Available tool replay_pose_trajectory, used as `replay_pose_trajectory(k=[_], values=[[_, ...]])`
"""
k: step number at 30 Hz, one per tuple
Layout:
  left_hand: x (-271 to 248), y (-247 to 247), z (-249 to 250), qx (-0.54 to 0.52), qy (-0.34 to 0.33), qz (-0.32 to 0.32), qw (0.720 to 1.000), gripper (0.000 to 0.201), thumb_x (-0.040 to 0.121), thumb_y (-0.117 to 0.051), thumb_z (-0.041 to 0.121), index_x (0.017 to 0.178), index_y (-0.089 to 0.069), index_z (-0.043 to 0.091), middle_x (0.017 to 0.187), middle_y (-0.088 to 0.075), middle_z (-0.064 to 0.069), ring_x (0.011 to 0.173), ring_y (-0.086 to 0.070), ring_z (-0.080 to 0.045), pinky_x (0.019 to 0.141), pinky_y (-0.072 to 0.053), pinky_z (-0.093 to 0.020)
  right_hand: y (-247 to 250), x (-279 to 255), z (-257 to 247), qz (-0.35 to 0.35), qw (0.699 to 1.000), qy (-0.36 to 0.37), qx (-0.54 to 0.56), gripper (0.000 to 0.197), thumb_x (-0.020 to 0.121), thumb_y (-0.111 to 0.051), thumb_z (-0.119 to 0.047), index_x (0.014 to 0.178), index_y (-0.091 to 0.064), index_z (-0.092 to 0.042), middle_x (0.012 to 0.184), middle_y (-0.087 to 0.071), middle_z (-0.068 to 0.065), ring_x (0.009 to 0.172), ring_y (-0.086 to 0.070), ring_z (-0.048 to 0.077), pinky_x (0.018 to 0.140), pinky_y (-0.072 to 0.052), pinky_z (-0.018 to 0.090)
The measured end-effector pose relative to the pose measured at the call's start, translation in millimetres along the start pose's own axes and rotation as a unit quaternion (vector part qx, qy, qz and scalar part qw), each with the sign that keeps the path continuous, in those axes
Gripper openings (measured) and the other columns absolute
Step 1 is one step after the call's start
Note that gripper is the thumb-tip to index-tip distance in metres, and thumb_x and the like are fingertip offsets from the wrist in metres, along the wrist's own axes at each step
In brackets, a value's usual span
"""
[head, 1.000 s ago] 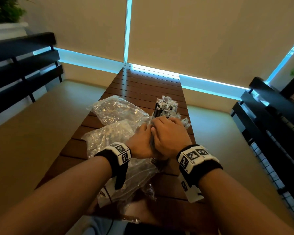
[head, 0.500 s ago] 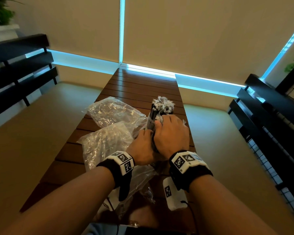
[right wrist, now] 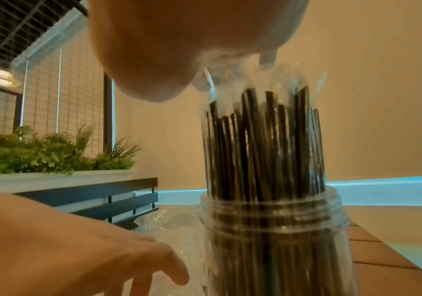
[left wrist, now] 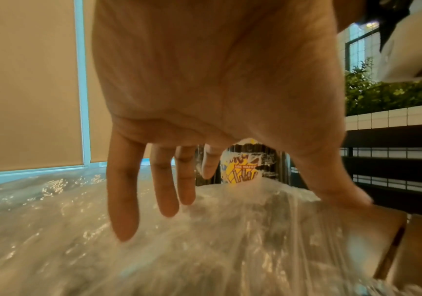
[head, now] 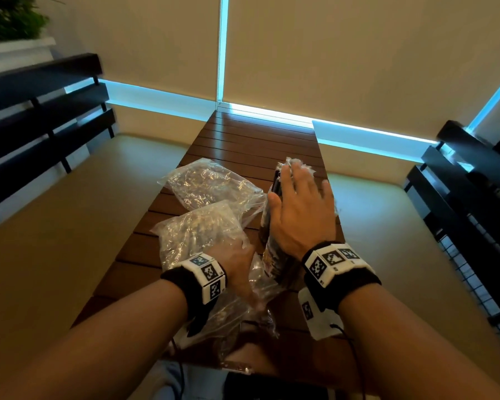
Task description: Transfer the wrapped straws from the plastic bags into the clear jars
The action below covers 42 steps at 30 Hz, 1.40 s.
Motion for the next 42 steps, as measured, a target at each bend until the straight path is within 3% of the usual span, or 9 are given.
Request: replay_pose_trajectory(k=[4, 9, 14, 20, 26, 30, 34, 37, 42], values=[[-9.2, -24.7, -2.3, -0.006, 0.019, -0.089, 0.996, 0.117, 0.061, -0.089, 0.047, 0.151, -0.017, 0.023, 0.157, -0.017, -0.013, 0.132, -0.045, -0.038, 0.099, -0.050, -0.047, -25.1, -6.4, 1.8, -0.118, 0.991, 0.018, -0.057, 0.080, 0.096, -0.005, -0.065, 0.157, -0.010, -0.013, 0.164, -0.008, 0.005, 0.151, -0.005, 0.020, 0.119, 0.007, 0.051], [-8.4, -31.3, -15.7, -0.060, 0.017, -0.026, 0.998, 0.064, 0.085, -0.068, 0.031, 0.140, -0.038, 0.018, 0.139, -0.045, -0.011, 0.118, -0.057, -0.031, 0.094, -0.053, -0.043, -17.6, -7.7, -3.5, -0.112, 0.992, 0.041, -0.040, 0.075, 0.095, -0.010, -0.067, 0.157, -0.006, -0.025, 0.164, 0.003, 0.006, 0.151, 0.002, 0.024, 0.117, 0.010, 0.057], [-11.7, 4.5, -28.5, -0.128, 0.033, 0.057, 0.990, 0.044, 0.085, -0.063, 0.017, 0.128, -0.054, 0.009, 0.124, -0.062, -0.011, 0.111, -0.060, -0.028, 0.094, -0.052, -0.040, 20.3, -31.9, -37.3, 0.088, 0.984, 0.153, -0.016, 0.035, 0.087, -0.051, -0.044, 0.114, -0.061, -0.023, 0.124, -0.059, 0.006, 0.118, -0.048, 0.026, 0.103, -0.032, 0.050], [-20.5, 46.0, -52.0, -0.206, 0.074, 0.145, 0.965, 0.018, 0.084, -0.057, 0.015, 0.100, -0.064, 0.011, 0.105, -0.069, -0.013, 0.099, -0.064, -0.033, 0.080, -0.050, -0.034, -49.6, -60.1, -71.5, -0.286, 0.940, 0.155, 0.103, 0.013, 0.078, -0.055, -0.019, 0.067, -0.060, -0.015, 0.070, -0.063, 0.002, 0.063, -0.058, 0.023, 0.062, -0.049, 0.031], [-40.6, 61.6, -50.9, -0.272, 0.056, 0.175, 0.945, 0.023, 0.087, -0.054, 0.014, 0.105, -0.065, 0.005, 0.114, -0.067, -0.016, 0.106, -0.062, -0.032, 0.091, -0.052, -0.040, -94.3, -71.0, -82.6, -0.311, 0.935, 0.076, 0.154, 0.019, 0.090, -0.057, -0.026, 0.093, -0.066, -0.009, 0.095, -0.067, 0.012, 0.080, -0.058, 0.024, 0.071, -0.043, 0.030], [-46.1, 60.8, -45.1, -0.397, 0.016, 0.076, 0.914, 0.030, 0.084, -0.071, 0.022, 0.110, -0.063, 0.009, 0.107, -0.064, -0.009, 0.087, -0.061, -0.019, 0.068, -0.055, -0.032, -128.3, -64.2, -78.8, -0.282, 0.939, 0.007, 0.196, 0.031, 0.090, -0.059, -0.030, 0.117, -0.061, -0.015, 0.111, -0.063, 0.003, 0.103, -0.061, 0.022, 0.085, -0.048, 0.024], [-47.9, 66.6, -51.1, -0.465, -0.005, 0.006, 0.885, 0.047, 0.090, -0.070, 0.035, 0.132, -0.057, 0.020, 0.131, -0.058, 0.004, 0.116, -0.057, -0.015, 0.077, -0.054, -0.028, -152.0, -48.9, -81.4, -0.295, 0.938, -0.010, 0.185, 0.057, 0.096, -0.054, -0.033, 0.147, -0.033, -0.019, 0.141, -0.042, 0.001, 0.130, -0.041, 0.018, 0.100, -0.032, 0.018], [-40.3, 69.6, -75.2, -0.499, 0.013, 0.049, 0.865, 0.034, 0.092, -0.063, 0.016, 0.126, -0.063, 0.019, 0.126, -0.061, 0.003, 0.113, -0.059, -0.015, 0.082, -0.058, -0.033, -158.7, -42.9, -93.5, -0.311, 0.935, 0.011, 0.170, 0.047, 0.090, -0.061, -0.040, 0.131, -0.048, -0.024, 0.126, -0.051, -0.004, 0.119, -0.049, 0.018, 0.096, -0.035, 0.021], [-29.6, 59.2, -124.9, -0.297, 0.109, 0.125, 0.940, 0.044, 0.086, -0.051, 0.005, 0.129, -0.062, 0.009, 0.135, -0.058, -0.010, 0.124, -0.054, -0.024, 0.102, -0.046, -0.032, -197.6, -48.1, -93.9, -0.369, 0.919, -0.007, 0.143, 0.069, 0.075, -0.051, -0.079, 0.122, -0.055, -0.028, 0.119, -0.060, -0.003, 0.107, -0.059, 0.019, 0.093, -0.048, 0.032]])
Point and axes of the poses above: each hand's wrist, its own x-axis towards the middle knuckle, its own y-axis out of the back of the hand, z = x × y, the point moved 6 cm from there along x, towards the middle knuckle
